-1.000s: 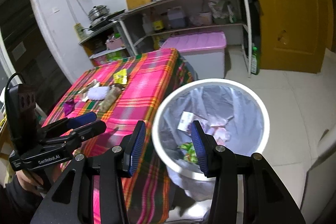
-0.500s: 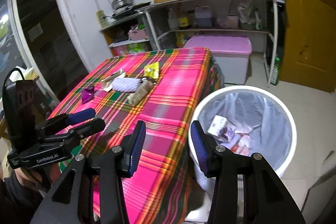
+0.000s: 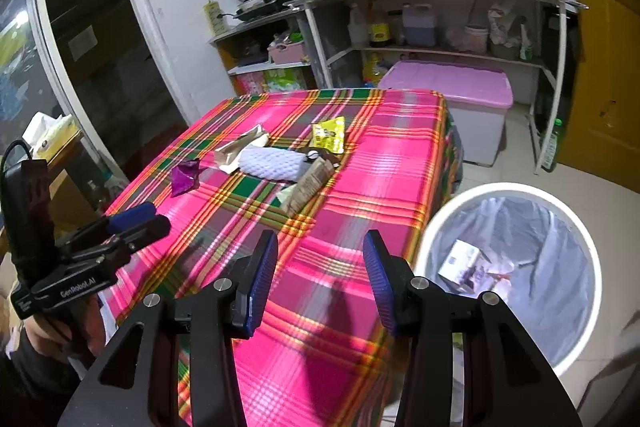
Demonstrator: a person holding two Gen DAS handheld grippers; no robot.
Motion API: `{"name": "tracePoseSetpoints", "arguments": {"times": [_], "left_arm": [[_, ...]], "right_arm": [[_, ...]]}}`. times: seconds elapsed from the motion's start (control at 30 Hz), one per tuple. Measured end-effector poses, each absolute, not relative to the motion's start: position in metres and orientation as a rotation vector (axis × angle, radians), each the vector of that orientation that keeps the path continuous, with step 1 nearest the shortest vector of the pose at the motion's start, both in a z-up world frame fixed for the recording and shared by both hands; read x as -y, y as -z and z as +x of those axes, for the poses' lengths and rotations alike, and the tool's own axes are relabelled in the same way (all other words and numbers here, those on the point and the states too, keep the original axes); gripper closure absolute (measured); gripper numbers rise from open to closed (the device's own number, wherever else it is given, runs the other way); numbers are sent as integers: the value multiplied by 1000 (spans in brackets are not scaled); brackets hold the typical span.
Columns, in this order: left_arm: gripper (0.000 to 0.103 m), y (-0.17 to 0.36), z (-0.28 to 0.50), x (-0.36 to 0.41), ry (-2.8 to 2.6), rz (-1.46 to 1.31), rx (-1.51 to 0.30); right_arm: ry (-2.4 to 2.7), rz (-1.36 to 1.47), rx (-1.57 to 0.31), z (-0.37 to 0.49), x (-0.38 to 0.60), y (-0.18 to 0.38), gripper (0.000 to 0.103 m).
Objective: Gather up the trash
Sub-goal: 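Move both grippers back over the table toward the remaining trash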
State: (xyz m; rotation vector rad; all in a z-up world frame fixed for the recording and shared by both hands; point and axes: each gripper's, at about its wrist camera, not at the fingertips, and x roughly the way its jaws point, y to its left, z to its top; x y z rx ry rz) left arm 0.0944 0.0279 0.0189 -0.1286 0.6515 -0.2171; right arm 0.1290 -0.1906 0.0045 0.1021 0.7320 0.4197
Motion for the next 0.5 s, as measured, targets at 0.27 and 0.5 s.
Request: {"name": "tracePoseSetpoints", "arguments": {"times": [0.27, 0.5], "left_arm": [[44, -16, 104, -69, 125, -161, -642], [44, -9, 118, -112, 9, -184, -652]], "right_arm": [[-447, 98, -784, 157, 164, 4, 57], [-459, 88, -825, 181, 143, 14, 57]]}}
